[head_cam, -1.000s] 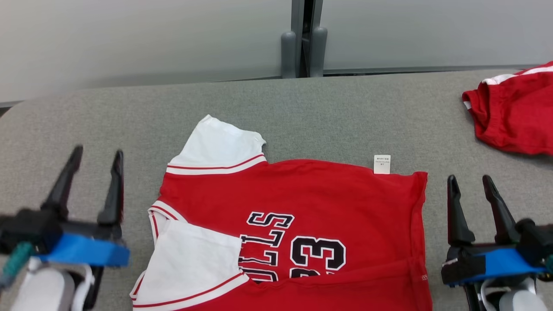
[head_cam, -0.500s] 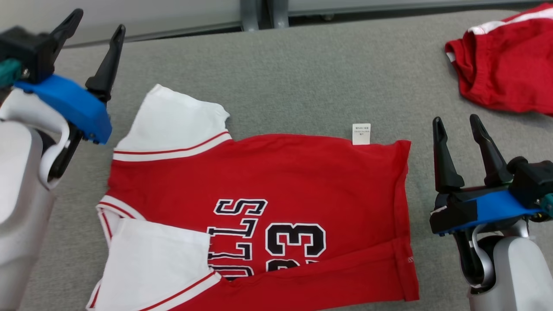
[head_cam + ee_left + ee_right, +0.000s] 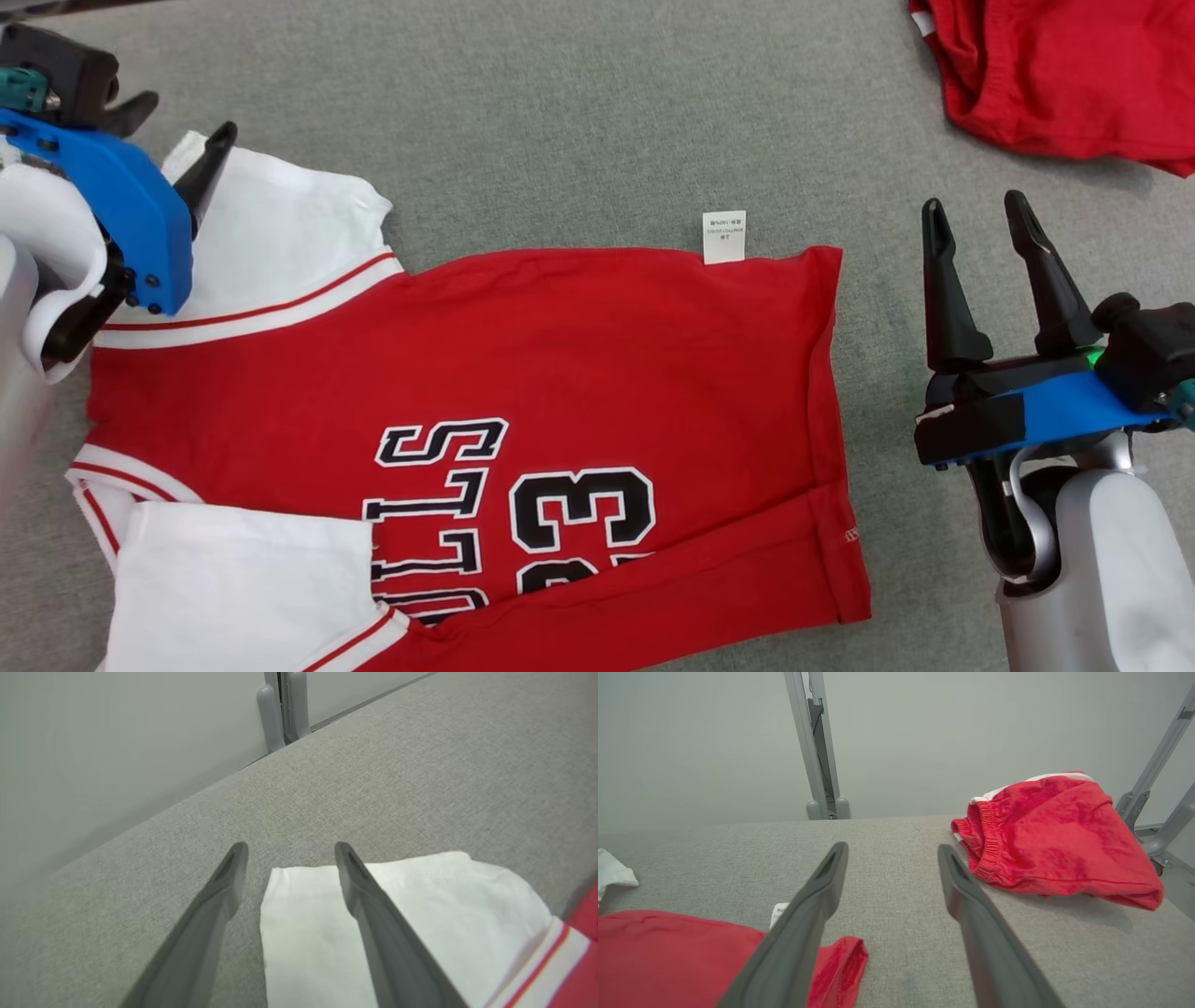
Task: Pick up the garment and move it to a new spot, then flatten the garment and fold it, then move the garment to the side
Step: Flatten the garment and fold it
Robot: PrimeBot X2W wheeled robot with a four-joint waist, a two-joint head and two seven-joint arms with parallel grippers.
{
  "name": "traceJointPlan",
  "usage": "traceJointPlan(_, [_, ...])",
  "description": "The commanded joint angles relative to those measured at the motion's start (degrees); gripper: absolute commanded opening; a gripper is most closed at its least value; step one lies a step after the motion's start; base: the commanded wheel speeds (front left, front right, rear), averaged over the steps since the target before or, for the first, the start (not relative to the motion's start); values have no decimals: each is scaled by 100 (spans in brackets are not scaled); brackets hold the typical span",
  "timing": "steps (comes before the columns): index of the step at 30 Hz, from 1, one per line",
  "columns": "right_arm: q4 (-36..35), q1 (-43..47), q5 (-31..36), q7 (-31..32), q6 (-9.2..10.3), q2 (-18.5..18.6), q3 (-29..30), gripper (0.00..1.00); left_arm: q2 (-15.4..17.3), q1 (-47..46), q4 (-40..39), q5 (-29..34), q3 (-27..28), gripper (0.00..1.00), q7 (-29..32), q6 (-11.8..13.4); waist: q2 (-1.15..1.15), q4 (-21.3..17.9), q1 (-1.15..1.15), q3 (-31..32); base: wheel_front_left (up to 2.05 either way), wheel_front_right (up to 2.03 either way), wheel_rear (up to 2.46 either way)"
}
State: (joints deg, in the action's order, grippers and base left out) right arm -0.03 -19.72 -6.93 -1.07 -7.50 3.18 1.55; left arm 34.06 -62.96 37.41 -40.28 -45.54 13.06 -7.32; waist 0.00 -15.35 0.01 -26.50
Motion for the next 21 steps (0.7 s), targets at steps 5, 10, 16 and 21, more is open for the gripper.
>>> traceJointPlan(5, [16,-140,22,-29,2,-31,-20,100,121,-160,230,-356,-455,100,154,-23,0,-55,-1,-177,0,0,0])
traceJointPlan(10, [43,-184,35,-15,2,-34,-2,100,130,-213,388,-718,-794,100,343,-11,0,-19,-1,-220,0,0,0])
traceJointPlan(16, [60,-253,53,52,2,-36,-39,100,136,-334,551,-947,-1054,100,256,-9,0,5,-1,-236,0,0,0])
traceJointPlan(21, [48,-313,26,103,2,-36,-90,100,79,-394,670,-1092,-1314,0,246,-8,0,-15,-1,-264,0,0,0])
